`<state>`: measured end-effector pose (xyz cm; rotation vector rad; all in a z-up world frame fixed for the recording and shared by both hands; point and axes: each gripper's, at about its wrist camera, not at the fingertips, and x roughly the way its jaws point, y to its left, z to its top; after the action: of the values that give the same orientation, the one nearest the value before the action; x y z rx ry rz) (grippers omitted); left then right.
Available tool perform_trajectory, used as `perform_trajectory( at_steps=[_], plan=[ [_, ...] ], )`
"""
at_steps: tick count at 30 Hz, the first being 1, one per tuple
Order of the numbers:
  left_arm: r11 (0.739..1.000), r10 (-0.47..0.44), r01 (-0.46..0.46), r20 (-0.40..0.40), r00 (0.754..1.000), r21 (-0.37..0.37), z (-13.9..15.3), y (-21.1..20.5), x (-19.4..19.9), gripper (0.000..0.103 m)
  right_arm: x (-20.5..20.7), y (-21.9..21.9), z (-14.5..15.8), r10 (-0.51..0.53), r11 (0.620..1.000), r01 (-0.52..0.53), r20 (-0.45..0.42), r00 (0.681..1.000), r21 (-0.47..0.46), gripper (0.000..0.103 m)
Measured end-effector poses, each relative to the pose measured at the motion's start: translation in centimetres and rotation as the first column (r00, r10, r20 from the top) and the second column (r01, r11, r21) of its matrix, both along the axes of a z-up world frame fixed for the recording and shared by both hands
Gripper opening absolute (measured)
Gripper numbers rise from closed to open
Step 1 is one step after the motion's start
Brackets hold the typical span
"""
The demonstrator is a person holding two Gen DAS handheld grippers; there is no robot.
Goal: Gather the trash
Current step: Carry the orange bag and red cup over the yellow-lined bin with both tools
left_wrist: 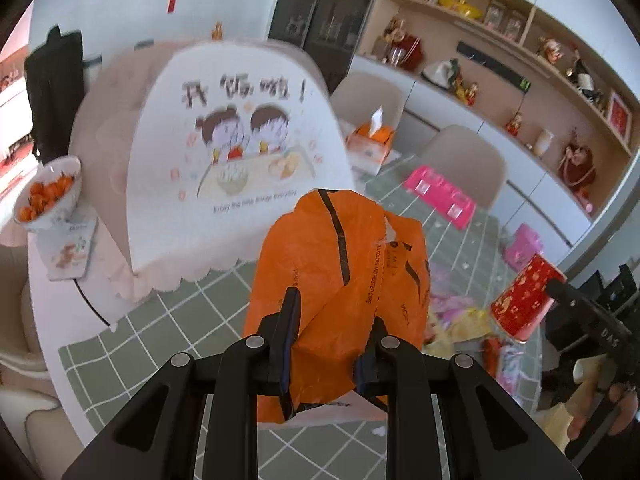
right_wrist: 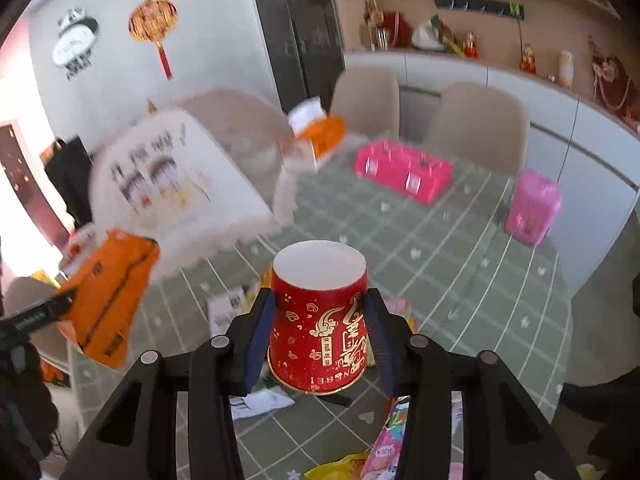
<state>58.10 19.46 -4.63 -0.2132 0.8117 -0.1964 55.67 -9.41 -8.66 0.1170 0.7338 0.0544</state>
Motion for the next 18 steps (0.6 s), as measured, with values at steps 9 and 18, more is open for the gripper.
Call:
perform_trajectory(
  at_steps=[9, 18],
  plan=[
    [0.999, 0.031, -0.032, 0.053, 0.998, 0.017, 4.1, -2.9, -6.3, 0.023, -5.0, -1.0, 2.8, 0.068, 0.996, -0.072, 0.086, 0.994, 0.051, 0.042],
    [0.998, -0.065, 0.063, 0.129, 0.990, 0.019, 7.3, -10.6, -14.2, 0.023, -14.7, -5.4, 6.0, 0.041, 0.997, -0.051, 0.170, 0.985, 0.057, 0.042]
  ],
)
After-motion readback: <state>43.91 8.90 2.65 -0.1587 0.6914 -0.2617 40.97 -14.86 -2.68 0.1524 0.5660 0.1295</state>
